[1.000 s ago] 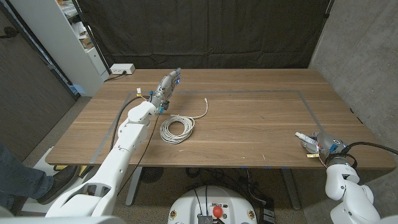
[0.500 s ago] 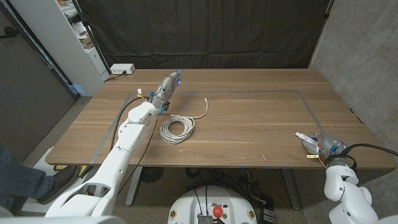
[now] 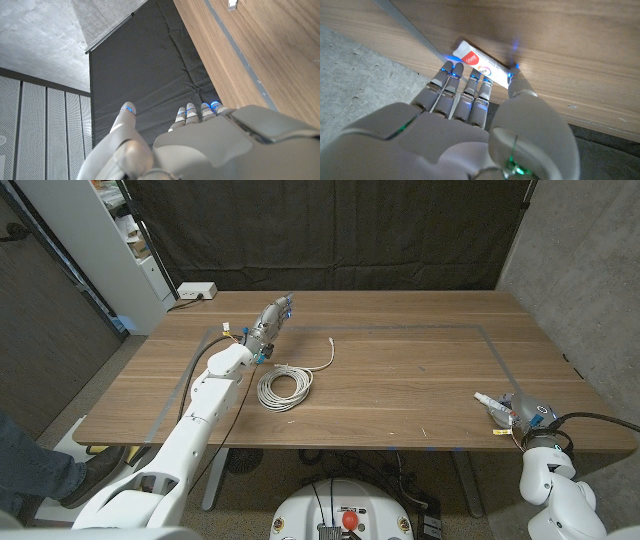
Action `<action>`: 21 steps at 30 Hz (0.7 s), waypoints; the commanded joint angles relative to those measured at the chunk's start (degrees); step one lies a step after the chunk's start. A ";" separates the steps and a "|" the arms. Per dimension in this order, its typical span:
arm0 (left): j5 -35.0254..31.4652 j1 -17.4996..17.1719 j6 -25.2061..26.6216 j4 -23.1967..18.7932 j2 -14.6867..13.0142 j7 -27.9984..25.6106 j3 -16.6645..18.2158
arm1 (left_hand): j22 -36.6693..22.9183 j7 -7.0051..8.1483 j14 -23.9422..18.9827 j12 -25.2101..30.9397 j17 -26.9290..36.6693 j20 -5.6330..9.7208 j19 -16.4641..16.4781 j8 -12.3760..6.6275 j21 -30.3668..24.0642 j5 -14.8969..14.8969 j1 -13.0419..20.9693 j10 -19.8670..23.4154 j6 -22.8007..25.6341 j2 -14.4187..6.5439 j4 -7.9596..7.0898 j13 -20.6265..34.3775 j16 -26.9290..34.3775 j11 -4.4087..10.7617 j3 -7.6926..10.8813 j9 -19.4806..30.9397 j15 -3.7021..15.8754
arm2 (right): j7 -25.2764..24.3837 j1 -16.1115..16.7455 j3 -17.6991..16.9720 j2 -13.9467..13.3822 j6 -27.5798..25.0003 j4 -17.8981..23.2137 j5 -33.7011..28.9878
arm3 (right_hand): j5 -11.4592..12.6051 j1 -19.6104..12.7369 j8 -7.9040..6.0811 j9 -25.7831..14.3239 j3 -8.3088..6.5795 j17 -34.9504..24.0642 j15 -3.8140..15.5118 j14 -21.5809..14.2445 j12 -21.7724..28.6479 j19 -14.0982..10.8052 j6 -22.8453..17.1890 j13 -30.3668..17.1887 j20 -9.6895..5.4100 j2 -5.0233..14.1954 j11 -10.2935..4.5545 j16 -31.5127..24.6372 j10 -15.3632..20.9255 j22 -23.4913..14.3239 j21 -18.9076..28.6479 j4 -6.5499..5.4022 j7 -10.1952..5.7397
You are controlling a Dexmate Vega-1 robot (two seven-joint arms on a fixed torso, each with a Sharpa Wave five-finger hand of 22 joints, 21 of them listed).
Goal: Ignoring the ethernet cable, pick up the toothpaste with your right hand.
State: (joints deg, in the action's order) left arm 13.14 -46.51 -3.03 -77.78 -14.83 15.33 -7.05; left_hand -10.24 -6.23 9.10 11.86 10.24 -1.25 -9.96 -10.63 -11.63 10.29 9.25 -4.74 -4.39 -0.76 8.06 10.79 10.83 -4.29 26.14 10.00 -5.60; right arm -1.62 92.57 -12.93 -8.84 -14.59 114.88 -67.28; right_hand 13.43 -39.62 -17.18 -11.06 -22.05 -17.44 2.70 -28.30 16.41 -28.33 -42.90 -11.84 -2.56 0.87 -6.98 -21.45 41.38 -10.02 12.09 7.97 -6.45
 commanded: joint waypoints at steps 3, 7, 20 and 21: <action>-0.18 0.19 0.39 0.06 0.29 -0.04 -0.16 | -0.26 -0.04 0.40 0.28 0.29 -0.51 -2.86 -0.19 0.08 0.01 0.71 -0.08 -0.02 -0.17 0.02 0.25 0.02 -0.02 -0.14 0.28 -0.31 | -2.73 0.05 0.21 -0.42 0.56 -0.70 0.07 | -0.24 -1.73 -0.61 -0.23 -0.05 -0.08 2.55 -1.05 0.54 -1.19 -2.08 -0.21 -0.30 0.44 -0.56 -0.85 1.66 -0.07 0.43 0.80 -0.39; -0.55 0.28 0.51 -0.03 0.37 -0.37 -0.38 | -0.27 0.00 0.37 0.28 0.29 -0.58 -2.93 -0.20 0.10 0.00 0.73 -0.07 0.00 -0.19 0.02 0.25 0.04 -0.06 -0.14 0.28 -0.32 | -3.47 0.00 0.18 -0.31 0.37 -0.78 -0.05 | -0.32 -2.32 -0.75 -0.23 0.05 -0.08 2.78 -1.55 0.72 -1.55 -2.89 -0.19 -0.48 0.50 -0.93 -1.14 2.71 -0.08 0.49 0.96 -0.55; -0.49 0.83 0.28 0.56 0.68 -0.08 -0.47 | -0.27 -0.03 0.35 0.28 0.29 -0.57 -2.93 -0.22 0.09 -0.03 0.81 -0.05 0.06 -0.22 0.02 0.25 0.04 -0.02 -0.15 0.28 -0.27 | -4.33 0.01 -0.32 -1.15 1.35 -0.73 0.24 | -0.45 -3.09 -0.88 -0.22 0.27 -0.17 3.01 -1.88 0.57 -1.90 -3.91 -0.16 -0.68 0.70 -1.31 -1.46 3.29 -0.10 0.51 1.05 -0.75; -0.68 0.81 0.27 0.50 0.68 -0.32 -0.51 | -0.27 -0.03 0.36 0.28 0.29 -0.58 -2.97 -0.22 0.11 -0.03 0.81 -0.06 0.07 -0.23 0.02 0.25 0.04 -0.02 -0.15 0.28 -0.26 | -4.36 -0.09 -0.26 -0.96 1.07 -0.71 0.10 | -0.46 -3.15 -0.88 -0.22 0.28 -0.18 2.96 -1.93 0.55 -1.90 -3.95 -0.16 -0.68 0.69 -1.33 -1.49 3.29 -0.10 0.51 1.07 -0.76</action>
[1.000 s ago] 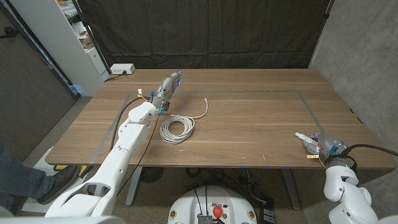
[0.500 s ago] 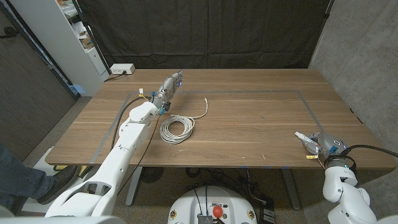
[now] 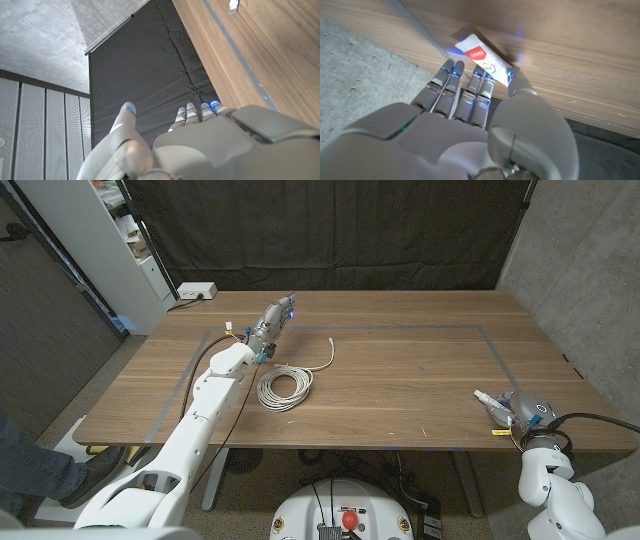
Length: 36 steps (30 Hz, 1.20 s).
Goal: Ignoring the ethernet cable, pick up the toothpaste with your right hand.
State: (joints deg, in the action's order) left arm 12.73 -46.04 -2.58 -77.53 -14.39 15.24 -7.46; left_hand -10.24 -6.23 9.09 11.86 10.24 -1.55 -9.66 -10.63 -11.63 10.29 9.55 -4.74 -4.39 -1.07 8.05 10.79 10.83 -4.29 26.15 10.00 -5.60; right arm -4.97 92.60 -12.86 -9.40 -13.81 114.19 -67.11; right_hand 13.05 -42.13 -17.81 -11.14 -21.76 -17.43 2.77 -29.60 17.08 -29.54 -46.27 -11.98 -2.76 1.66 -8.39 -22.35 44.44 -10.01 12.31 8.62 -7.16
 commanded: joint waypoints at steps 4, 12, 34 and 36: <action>-0.10 0.55 -0.14 0.46 0.36 -0.06 -0.08 | -0.27 -0.07 0.40 0.26 0.29 -0.26 -3.27 -0.22 0.10 -0.04 0.53 -0.09 0.07 0.06 0.02 0.26 0.03 -0.05 -0.16 0.28 -0.24 | -1.04 -0.13 -0.46 -0.66 0.60 -0.06 0.04 | -0.11 -0.87 -0.21 -0.13 0.07 -0.20 3.02 -0.65 -0.18 -0.70 -0.66 -0.01 -0.50 -0.11 -0.24 -0.65 0.37 -0.11 0.26 0.45 -0.28; -0.48 0.94 -0.20 0.63 0.46 -0.30 -0.27 | -0.28 -0.08 0.38 0.29 0.29 -0.20 -3.32 -0.21 0.11 -0.05 0.59 -0.02 0.08 0.03 0.02 0.26 0.04 -0.09 -0.16 0.28 -0.30 | -1.32 -0.17 -0.74 -0.58 0.56 0.35 0.02 | -0.20 -1.21 -0.13 -0.13 0.28 -0.26 3.01 -0.62 -0.29 -0.72 -0.86 0.00 -0.54 -0.07 -0.26 -0.74 0.64 -0.12 0.20 0.43 -0.25; -0.38 1.40 -0.41 2.02 1.05 0.16 -0.49 | -0.28 -0.10 0.30 0.27 0.29 -0.23 -3.37 -0.18 0.11 -0.09 0.68 -0.02 0.02 -0.02 0.01 0.27 0.07 -0.07 -0.21 0.28 -0.34 | -2.10 0.80 -1.89 -0.24 1.87 2.96 -0.34 | -0.48 -2.16 0.40 -0.15 1.19 -0.28 3.25 -0.28 -0.99 -0.59 -1.23 0.01 -0.72 -0.04 -1.09 -0.82 1.12 -0.16 -0.04 0.16 -0.33; -0.51 1.37 -0.39 2.03 1.06 0.05 -0.51 | -0.28 -0.06 0.38 0.29 0.29 -0.21 -3.34 -0.18 0.10 -0.10 0.69 0.02 0.02 -0.02 0.01 0.27 0.04 -0.10 -0.21 0.28 -0.38 | -2.03 0.96 -2.01 -0.23 2.02 3.35 -0.48 | -0.48 -2.25 0.44 -0.15 1.21 -0.16 3.24 -0.37 -1.09 -0.64 -1.33 0.00 -0.80 -0.06 -0.44 -0.73 1.14 -0.17 -0.04 0.15 -0.32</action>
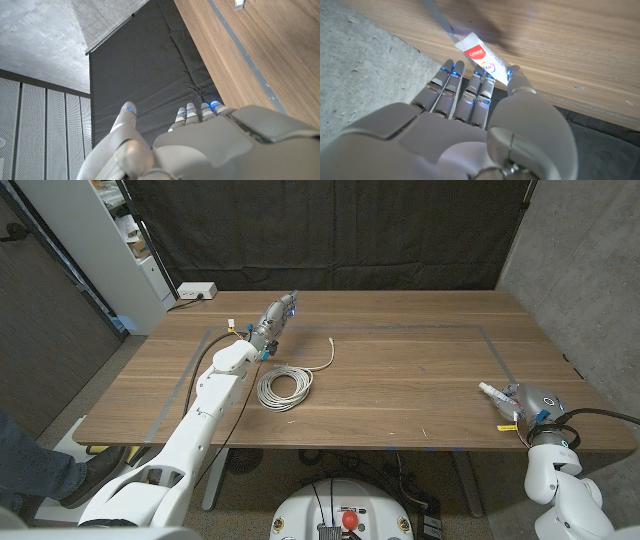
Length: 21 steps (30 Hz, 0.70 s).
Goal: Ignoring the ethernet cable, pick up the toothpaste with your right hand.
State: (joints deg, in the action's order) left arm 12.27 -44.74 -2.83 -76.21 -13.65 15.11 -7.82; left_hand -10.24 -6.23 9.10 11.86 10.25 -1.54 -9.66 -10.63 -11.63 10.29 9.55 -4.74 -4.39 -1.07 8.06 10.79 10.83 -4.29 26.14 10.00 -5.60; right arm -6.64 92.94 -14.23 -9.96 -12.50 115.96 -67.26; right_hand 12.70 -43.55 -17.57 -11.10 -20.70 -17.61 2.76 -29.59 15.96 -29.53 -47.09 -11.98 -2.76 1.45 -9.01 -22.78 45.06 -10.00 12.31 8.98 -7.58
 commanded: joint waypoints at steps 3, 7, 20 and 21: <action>-0.02 -0.01 -0.34 0.66 0.39 0.08 -0.03 | -0.28 -0.09 0.36 0.27 0.29 -0.21 -3.38 -0.18 0.12 -0.10 0.71 -0.03 0.02 -0.03 0.01 0.27 0.04 -0.10 -0.22 0.28 -0.39 | -0.50 1.03 -0.56 0.21 0.74 2.36 -1.41 | -0.15 -0.85 0.24 -0.20 0.26 0.05 3.20 -0.37 -0.10 -0.62 -0.63 0.01 -0.82 0.19 -0.11 -0.28 0.47 -0.18 -0.06 -0.30 0.05; 0.15 -0.10 -0.59 0.68 0.42 0.27 0.07 | -0.28 -0.07 0.46 0.26 0.29 -0.20 -3.38 -0.18 0.11 -0.11 0.73 -0.04 0.03 -0.03 0.01 0.27 0.00 -0.14 -0.23 0.28 -0.36 | -0.83 1.43 -0.76 0.32 1.21 3.43 -1.78 | -0.16 -0.92 0.31 -0.20 0.37 0.09 3.17 -0.44 -0.24 -0.63 -0.69 0.00 -0.86 0.20 -0.08 -0.27 0.47 -0.19 -0.08 -0.35 0.06; 0.31 -0.44 -0.58 -0.27 0.01 0.39 0.35 | -0.28 -0.04 0.51 0.24 0.29 -0.19 -3.54 -0.17 0.16 -0.12 0.80 -0.08 0.00 -0.07 0.01 0.27 0.00 -0.05 -0.24 0.28 -0.31 | -0.01 1.76 -2.11 0.92 2.81 5.44 -1.44 | -0.18 -0.93 0.45 -0.21 0.58 0.35 3.23 -0.58 -0.36 -0.63 -1.02 0.00 -0.84 0.07 -0.11 -0.01 1.02 -0.20 -0.12 -0.50 0.03; 0.41 -0.40 -0.66 -0.15 0.05 0.47 0.38 | -0.28 -0.08 0.46 0.22 0.29 -0.19 -3.56 -0.17 0.17 -0.12 0.80 -0.14 0.02 -0.07 0.01 0.27 0.02 -0.10 -0.25 0.28 -0.31 | 0.01 1.78 -2.26 1.03 2.86 5.70 -1.41 | -0.17 -0.98 0.43 -0.21 0.55 0.38 3.23 -0.62 -0.37 -0.62 -1.11 0.00 -0.83 0.09 -0.06 0.00 1.06 -0.20 -0.13 -0.49 0.04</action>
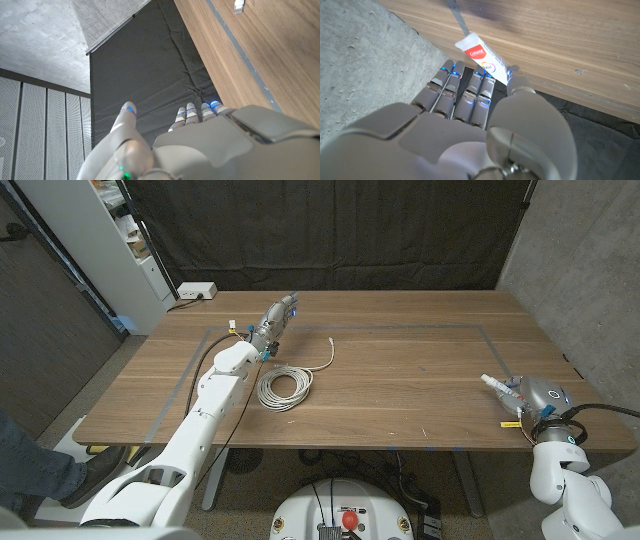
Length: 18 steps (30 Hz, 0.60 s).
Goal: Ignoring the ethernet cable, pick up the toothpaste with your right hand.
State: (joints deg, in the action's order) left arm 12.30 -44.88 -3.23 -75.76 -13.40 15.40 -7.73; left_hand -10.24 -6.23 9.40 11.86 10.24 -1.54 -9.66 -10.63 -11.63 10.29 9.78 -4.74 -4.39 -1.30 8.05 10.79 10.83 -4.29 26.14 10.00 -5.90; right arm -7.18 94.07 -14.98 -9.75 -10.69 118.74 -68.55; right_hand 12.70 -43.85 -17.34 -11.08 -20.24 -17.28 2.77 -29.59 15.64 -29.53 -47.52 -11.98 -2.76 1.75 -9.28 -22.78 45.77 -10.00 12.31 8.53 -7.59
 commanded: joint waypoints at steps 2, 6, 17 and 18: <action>0.33 -0.24 -0.30 -0.57 -0.24 0.19 0.24 | -0.28 -0.06 0.15 0.23 0.29 -0.18 -3.57 -0.17 0.17 -0.12 0.58 -0.11 0.00 0.16 0.01 0.27 0.02 -0.09 -0.25 0.28 0.00 | 0.56 0.64 -1.63 0.93 1.24 2.98 -0.23 | -0.16 -0.72 0.23 -0.22 0.09 0.08 3.21 -0.60 -0.05 -0.62 -0.73 0.00 -0.80 -0.23 0.20 0.08 0.45 -0.20 -0.13 -0.02 0.01; 0.34 -0.16 -0.34 -0.50 -0.32 0.39 0.17 | -0.28 -0.06 0.21 0.23 0.29 -0.19 -3.57 -0.18 0.16 -0.12 0.60 -0.11 0.02 0.16 0.02 0.27 0.00 -0.14 -0.26 0.28 -0.07 | 0.36 0.72 -1.82 1.21 1.39 3.42 -0.80 | -0.14 -0.78 0.22 -0.22 0.08 0.16 3.17 -0.75 -0.13 -0.63 -0.95 0.00 -0.80 -0.28 0.18 0.13 0.49 -0.20 -0.14 -0.02 -0.03; 0.50 0.53 -0.95 0.98 -0.15 0.88 0.16 | -0.29 -0.08 0.21 0.23 0.29 -0.23 -3.61 -0.17 0.16 -0.12 0.67 -0.10 0.00 0.14 0.02 0.27 0.01 -0.09 -0.27 0.28 -0.09 | -0.17 1.15 -2.05 2.32 1.79 4.71 -1.77 | 0.03 -1.32 0.11 -0.21 -0.11 0.62 3.51 -1.67 -0.14 -0.85 -2.16 0.01 -0.96 -0.49 -0.75 0.43 1.75 -0.20 -0.12 0.10 -0.32; 0.68 0.66 -1.08 1.37 -0.10 1.16 0.20 | -0.29 -0.09 0.21 0.22 0.29 -0.22 -3.58 -0.18 0.15 -0.12 0.68 -0.13 0.02 0.13 0.02 0.27 0.01 -0.03 -0.27 0.28 -0.10 | -0.27 1.23 -2.06 2.40 1.90 4.79 -1.78 | 0.06 -1.45 0.10 -0.21 -0.15 0.59 3.56 -1.72 -0.15 -0.87 -2.24 0.01 -0.95 -0.39 -0.56 0.38 1.79 -0.20 -0.12 0.12 -0.35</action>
State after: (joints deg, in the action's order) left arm 12.62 -44.88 -3.58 -75.97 -13.63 15.85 -7.58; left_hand -10.24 -6.23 9.40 11.86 10.24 -1.54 -9.66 -10.63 -11.63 10.29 9.79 -4.74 -4.39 -1.28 8.06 10.79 10.83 -4.29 26.14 10.00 -5.90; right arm -6.96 94.91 -16.75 -8.36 -9.21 122.34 -69.48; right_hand 12.71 -44.46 -17.29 -11.06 -20.24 -16.48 3.09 -30.73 15.64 -29.97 -49.04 -11.98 -2.76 1.15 -9.92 -22.40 46.99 -10.00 12.30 8.53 -7.88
